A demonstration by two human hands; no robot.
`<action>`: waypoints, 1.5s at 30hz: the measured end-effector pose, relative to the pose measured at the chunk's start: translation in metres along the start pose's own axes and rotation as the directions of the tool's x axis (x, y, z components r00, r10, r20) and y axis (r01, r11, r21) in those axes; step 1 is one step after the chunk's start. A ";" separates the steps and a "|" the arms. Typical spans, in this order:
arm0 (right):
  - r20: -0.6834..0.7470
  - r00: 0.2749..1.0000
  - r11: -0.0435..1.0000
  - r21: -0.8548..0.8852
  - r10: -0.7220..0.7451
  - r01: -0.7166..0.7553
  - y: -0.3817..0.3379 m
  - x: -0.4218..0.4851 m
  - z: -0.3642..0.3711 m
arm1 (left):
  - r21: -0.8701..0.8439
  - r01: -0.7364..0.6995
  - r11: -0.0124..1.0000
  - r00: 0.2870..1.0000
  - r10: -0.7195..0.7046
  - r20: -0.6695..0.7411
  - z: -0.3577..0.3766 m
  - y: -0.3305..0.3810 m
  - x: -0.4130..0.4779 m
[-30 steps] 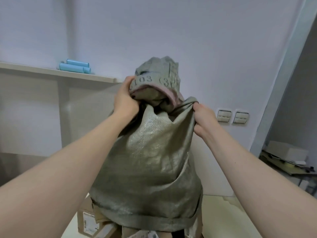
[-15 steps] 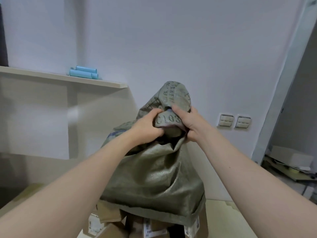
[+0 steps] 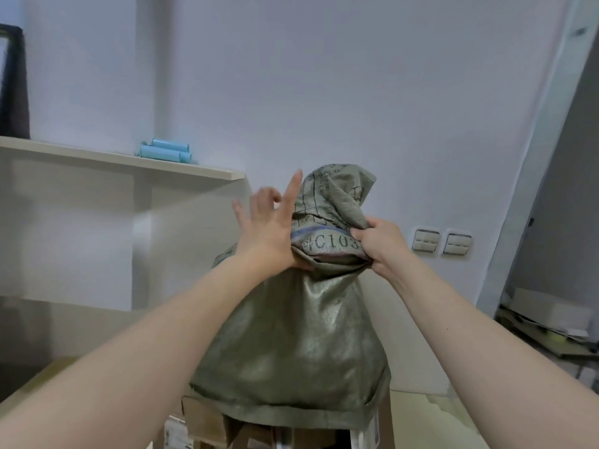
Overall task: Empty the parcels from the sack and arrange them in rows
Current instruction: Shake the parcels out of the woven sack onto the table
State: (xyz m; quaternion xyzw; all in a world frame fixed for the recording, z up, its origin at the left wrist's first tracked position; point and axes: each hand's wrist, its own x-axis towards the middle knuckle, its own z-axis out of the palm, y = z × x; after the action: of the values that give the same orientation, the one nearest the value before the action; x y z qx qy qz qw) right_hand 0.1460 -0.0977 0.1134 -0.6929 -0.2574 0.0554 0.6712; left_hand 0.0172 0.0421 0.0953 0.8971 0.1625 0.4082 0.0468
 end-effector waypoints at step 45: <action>0.157 0.987 0.998 -0.054 0.044 -0.036 0.041 -0.007 -0.038 | -0.308 0.281 0.909 0.928 -0.175 0.329 0.067 0.056 -0.030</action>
State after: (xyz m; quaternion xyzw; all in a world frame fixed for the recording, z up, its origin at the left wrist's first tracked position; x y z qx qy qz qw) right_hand 0.1672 -0.1340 0.0761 -0.7081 -0.2975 0.1171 0.6296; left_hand 0.0634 -0.0176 0.0414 0.8995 0.1834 0.2841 0.2766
